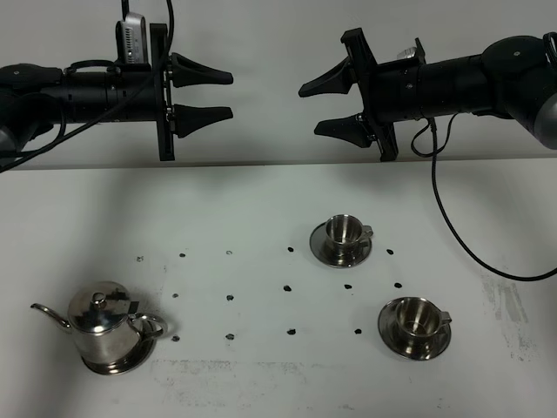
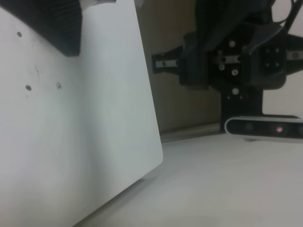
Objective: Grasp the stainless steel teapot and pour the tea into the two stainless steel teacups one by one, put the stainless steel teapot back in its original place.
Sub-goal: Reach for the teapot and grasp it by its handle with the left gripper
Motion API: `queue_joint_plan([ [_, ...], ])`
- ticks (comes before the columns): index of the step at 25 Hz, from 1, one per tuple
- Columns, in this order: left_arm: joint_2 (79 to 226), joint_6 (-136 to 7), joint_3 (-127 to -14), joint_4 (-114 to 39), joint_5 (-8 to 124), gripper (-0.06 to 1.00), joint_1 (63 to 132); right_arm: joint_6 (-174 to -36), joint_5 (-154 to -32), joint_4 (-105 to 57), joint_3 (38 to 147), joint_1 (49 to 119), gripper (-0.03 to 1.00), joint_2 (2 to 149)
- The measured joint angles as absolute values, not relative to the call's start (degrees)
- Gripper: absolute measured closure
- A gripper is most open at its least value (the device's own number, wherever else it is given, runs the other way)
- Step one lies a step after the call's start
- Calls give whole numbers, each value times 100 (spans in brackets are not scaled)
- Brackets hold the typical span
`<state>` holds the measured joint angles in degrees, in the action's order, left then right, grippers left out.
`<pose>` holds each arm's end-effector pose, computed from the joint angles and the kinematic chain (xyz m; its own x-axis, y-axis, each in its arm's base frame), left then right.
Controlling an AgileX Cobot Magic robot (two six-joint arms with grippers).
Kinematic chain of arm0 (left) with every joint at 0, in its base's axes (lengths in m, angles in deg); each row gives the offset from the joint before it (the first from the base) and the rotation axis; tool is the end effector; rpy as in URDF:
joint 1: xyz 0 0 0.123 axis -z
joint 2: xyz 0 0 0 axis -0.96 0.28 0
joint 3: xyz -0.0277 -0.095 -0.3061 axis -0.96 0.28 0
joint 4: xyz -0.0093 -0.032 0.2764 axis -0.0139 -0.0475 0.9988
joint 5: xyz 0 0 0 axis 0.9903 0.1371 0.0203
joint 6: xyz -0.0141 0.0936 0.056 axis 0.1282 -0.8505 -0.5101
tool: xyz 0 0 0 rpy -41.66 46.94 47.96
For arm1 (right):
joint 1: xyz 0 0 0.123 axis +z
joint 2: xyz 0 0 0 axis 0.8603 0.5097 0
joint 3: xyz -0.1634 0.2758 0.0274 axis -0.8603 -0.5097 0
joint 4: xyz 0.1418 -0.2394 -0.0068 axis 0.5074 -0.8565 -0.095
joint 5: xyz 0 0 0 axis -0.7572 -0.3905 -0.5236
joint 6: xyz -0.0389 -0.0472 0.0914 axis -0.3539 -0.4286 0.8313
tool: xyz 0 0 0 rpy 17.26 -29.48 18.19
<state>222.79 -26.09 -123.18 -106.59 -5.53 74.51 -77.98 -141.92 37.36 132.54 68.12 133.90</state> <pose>0.5974 -0.1088 0.2489 -0.9164 -0.3770 0.1341 -0.1861 0.1047 -0.9769 0.5536 0.1737 0.2816 -0.9249 0.3796 -0.0226 0.1186 0.3445 0.9313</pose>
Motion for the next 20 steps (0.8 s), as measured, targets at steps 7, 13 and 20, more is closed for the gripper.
queue_joint_plan([
  [7, 22279, -2616, -12318, -10659, -553, 45, 7451, -7775, -14169, 3741, 13254, 6812, 43, 13390],
  [13, 22279, -2627, -12318, -10659, -553, 45, 7451, -7775, -14165, 3741, 13254, 6812, 43, 13390],
  [20, 22279, -2645, -12318, -10659, -553, 45, 7451, -7786, -14165, 3745, 13254, 6812, 43, 13390],
])
